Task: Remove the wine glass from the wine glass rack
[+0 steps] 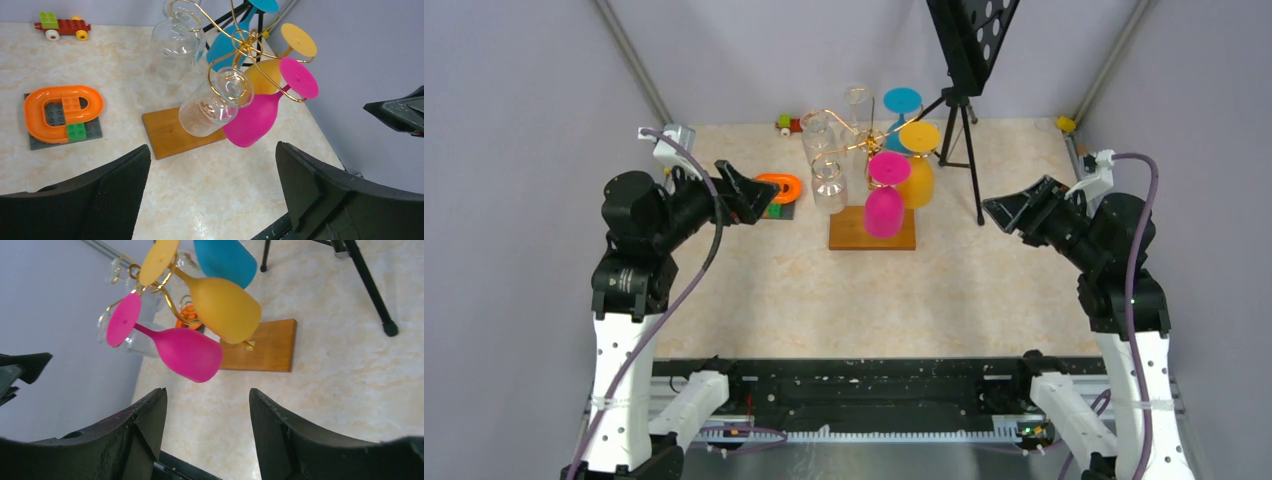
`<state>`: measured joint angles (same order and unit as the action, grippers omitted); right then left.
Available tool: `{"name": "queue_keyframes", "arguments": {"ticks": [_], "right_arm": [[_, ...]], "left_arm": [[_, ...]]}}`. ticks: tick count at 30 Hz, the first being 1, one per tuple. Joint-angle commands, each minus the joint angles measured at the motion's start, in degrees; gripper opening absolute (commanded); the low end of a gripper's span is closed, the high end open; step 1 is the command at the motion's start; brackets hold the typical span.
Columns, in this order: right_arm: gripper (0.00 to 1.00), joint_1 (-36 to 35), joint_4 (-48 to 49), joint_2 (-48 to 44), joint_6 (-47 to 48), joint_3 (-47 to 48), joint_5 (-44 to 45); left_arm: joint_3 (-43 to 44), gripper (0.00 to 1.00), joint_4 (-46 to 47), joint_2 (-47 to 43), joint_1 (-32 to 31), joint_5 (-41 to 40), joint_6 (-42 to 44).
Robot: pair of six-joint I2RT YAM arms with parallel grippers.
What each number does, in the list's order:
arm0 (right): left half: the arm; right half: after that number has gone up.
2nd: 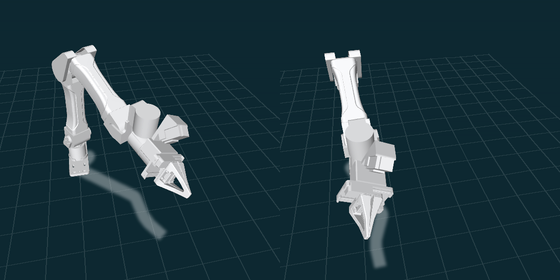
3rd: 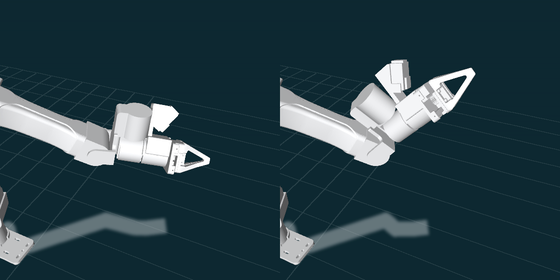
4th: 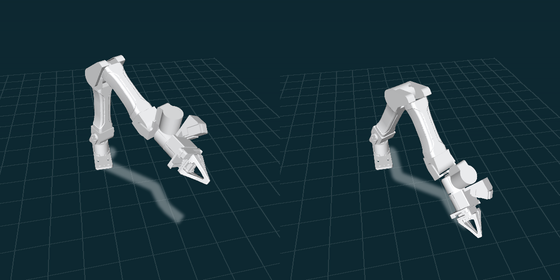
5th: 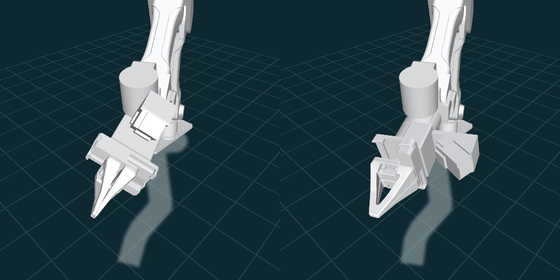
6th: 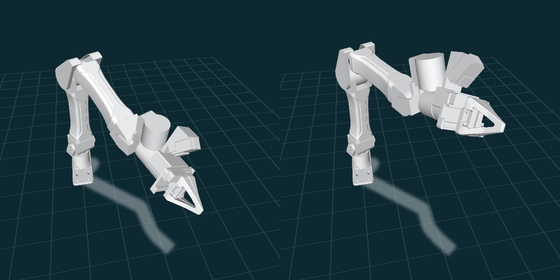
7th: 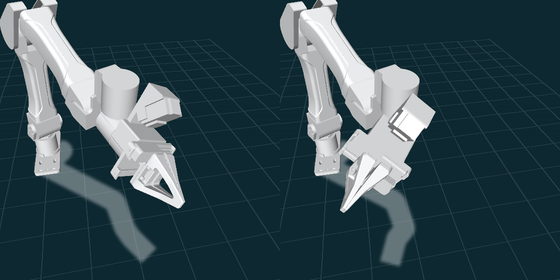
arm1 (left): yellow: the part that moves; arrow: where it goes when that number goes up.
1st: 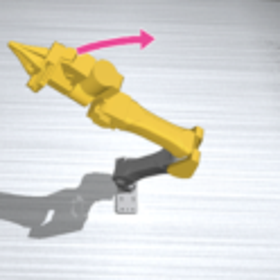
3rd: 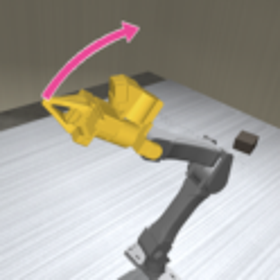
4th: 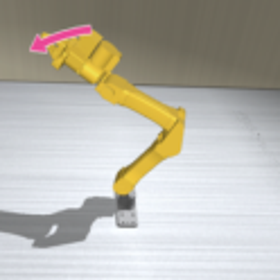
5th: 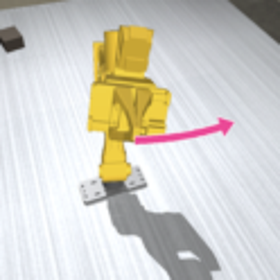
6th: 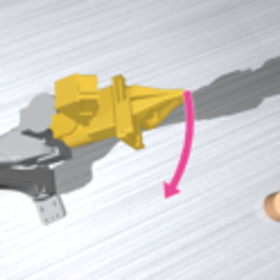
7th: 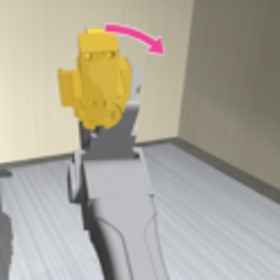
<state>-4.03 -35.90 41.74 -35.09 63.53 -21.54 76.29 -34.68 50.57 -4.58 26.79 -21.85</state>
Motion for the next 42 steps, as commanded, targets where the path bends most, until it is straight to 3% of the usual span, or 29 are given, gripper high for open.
{"name": "queue_keyframes", "arguments": {"ticks": [1, 9, 14, 20, 26, 31, 36, 42], "right_arm": [[0.63, -0.6, 9.6, -2.5, -8.1, -1.5, -5.6], [0.73, -0.6, 28.9, -4.0, -17.5, -6.0, -20.1], [0.81, -0.5, 40.2, -4.0, -24.8, -9.6, -21.6], [0.82, -0.8, 46.5, -3.3, -31.8, -13.2, -17.4], [0.76, -2.5, 43.4, -0.2, -35.6, -14.5, -10.2], [0.71, -10.9, 41.0, 4.3, -36.0, -14.0, -0.7], [0.72, -22.0, 50.4, 10.2, -36.5, -14.6, 7.5], [0.71, -24.8, 53.6, 17.6, -41.1, -13.7, 11.3]], "left_arm": [[-1.8, 0.99, 6.8, -2.5, 0.2, 5.4, -2.8], [-6.4, 0.99, 8.4, -5.0, 0.2, 5.5, -1.0], [-9.9, 0.99, 11.7, -6.9, 0.2, 5.8, -0.9], [-14.8, 0.99, 20.2, -9.0, 0.2, 8.2, -3.6], [-15.3, 0.99, 21.7, -9.0, 0.2, 9.5, -4.0], [-15.7, 0.99, 21.5, -9.9, 0.2, 7.9, -3.3], [-16.2, 0.99, 20.2, -11.3, 0.1, 5.7, -2.6], [-15.9, 0.99, 19.4, -11.6, -0.3, 3.8, -3.6]]}}
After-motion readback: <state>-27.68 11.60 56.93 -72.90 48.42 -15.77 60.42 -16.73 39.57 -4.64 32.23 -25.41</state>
